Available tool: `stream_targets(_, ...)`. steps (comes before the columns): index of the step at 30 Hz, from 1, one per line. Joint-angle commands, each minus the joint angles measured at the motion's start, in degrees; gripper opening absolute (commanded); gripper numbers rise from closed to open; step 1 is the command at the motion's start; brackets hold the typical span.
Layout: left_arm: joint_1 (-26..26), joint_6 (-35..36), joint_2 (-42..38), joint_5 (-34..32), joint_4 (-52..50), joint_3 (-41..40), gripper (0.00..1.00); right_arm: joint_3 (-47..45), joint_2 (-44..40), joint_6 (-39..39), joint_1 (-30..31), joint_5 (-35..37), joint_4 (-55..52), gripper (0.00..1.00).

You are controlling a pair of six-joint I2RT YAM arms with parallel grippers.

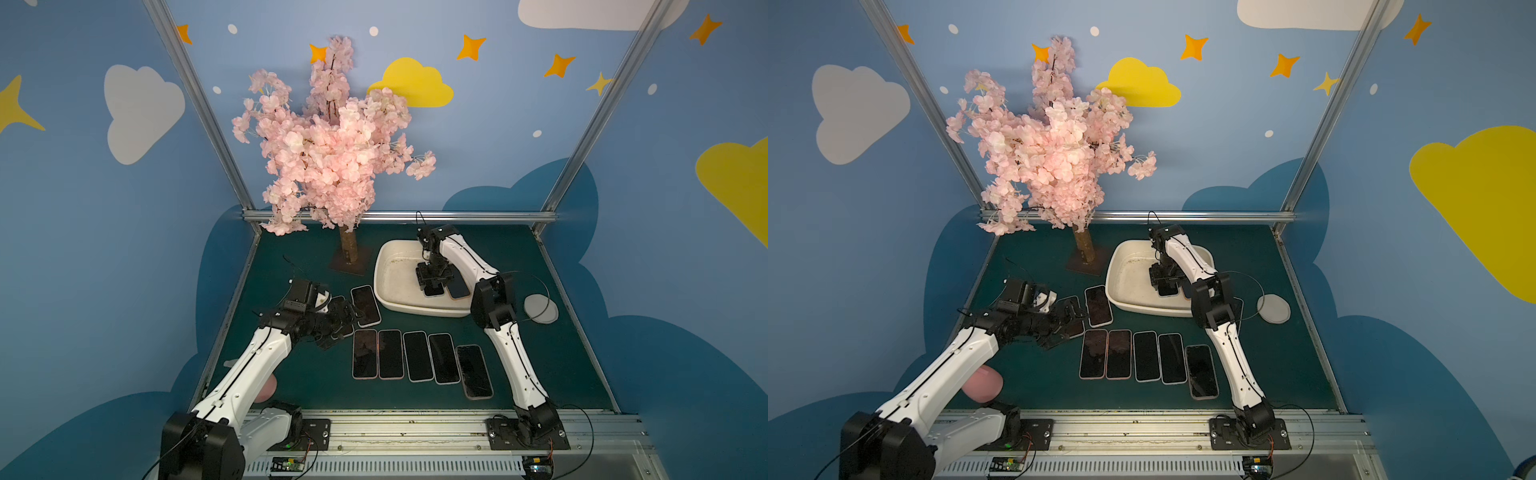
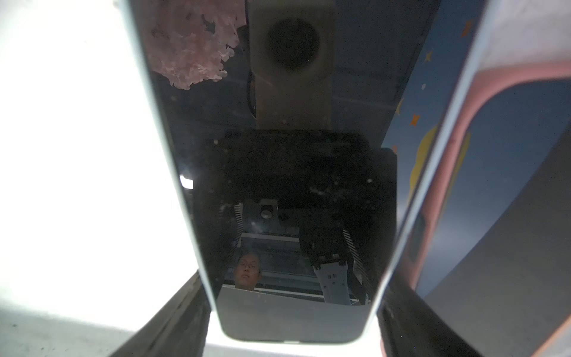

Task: Take the phone out of the storage box
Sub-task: Pick up the phone from the storage box.

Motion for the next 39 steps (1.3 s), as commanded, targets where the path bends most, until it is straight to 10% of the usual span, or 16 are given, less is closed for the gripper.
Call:
stream_targets(1,-0.1,0.4,0.7,0.5,-0.7,2.0,1.0,-2.8,5.8,-0.1,-1.4,-1.8,0.1,0.73)
stream_targets(16,-0.7,-9.0,10.0,12.3,23.6,2.2,1.0,-6.3,-11.1,-3.6,-1.5,-11.5,4.5,0.69)
stream_targets(39,-8.7,-11.9,42.5,15.2,36.2,31.3,0.85,-26.7,-36.9,-3.9,3.7,-22.8,4.7,0.68)
